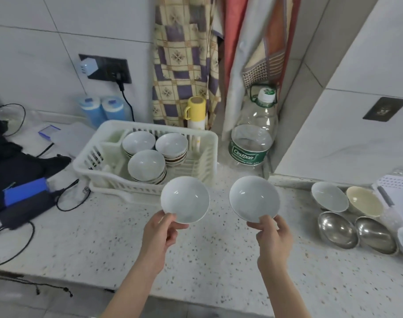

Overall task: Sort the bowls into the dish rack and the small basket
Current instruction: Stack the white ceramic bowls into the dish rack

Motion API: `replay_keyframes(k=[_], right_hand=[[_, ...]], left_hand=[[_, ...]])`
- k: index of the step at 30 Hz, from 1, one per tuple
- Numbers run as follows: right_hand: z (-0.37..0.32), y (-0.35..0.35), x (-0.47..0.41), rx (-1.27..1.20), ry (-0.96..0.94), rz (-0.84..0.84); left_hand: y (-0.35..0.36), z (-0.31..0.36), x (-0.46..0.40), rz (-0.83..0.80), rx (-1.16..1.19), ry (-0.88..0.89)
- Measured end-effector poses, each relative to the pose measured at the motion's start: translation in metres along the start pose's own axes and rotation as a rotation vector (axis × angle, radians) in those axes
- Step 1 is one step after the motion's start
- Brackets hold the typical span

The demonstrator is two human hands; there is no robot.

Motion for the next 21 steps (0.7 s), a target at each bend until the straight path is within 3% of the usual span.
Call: replay_keyframes(k=[14, 21], right_hand=[[-0.029, 0.098, -0.040, 0.284, -0.136, -0.370], [-0.023, 0.145, -0.039, 0.557, -0.214, -0.472]], left_hand=[[-0.041, 0.048, -0.052, 0.229, 0.197, 0.051], [-0.073, 0.062, -0.081, 0.232, 0.207, 0.072]])
Point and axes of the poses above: each hand's wrist, its own x-axis away from the middle knuckle, its own y-axis out of the palm, z = x × y, the point moved 1 cm from there along -x, towards the middle knuckle, and after that the axes turned 10 degrees about -x, right-handed, at the moved point
